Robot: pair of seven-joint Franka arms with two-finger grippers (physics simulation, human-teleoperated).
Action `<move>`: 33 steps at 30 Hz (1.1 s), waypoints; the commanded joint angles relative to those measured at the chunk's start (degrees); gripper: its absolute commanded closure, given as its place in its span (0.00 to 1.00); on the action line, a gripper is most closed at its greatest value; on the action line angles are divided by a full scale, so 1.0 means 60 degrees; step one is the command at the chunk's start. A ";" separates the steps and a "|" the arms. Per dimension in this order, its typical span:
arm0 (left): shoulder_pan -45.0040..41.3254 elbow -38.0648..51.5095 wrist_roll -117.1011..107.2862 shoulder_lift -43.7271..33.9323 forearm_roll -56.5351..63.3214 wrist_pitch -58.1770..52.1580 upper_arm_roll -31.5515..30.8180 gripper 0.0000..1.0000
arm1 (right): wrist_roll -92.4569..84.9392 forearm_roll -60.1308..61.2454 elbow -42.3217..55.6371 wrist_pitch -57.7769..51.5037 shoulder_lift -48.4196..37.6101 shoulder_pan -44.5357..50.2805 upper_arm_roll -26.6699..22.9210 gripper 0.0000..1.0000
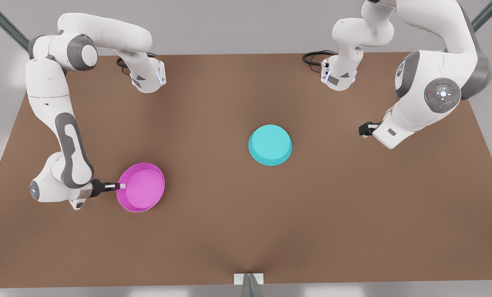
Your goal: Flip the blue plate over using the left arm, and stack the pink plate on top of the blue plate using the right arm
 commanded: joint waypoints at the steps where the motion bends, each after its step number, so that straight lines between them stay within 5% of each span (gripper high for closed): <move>1: 0.0000 0.0000 0.0013 -0.0001 0.0000 0.0001 0.0000 0.00 | 0.0033 -0.0055 -0.0001 -0.0034 -0.0001 0.0000 0.0003 0.79; 13: 0.0014 0.0000 0.0013 -0.0001 -0.0014 0.0001 0.0000 0.00 | 0.1849 -0.0069 -0.0002 0.0054 -0.0264 0.1786 0.2346 0.79; 33: 0.0014 0.0000 0.0057 0.0102 0.0000 0.0045 0.0029 0.00 | 0.8456 -0.0187 -0.1334 0.3906 -0.1685 0.6914 0.2757 0.79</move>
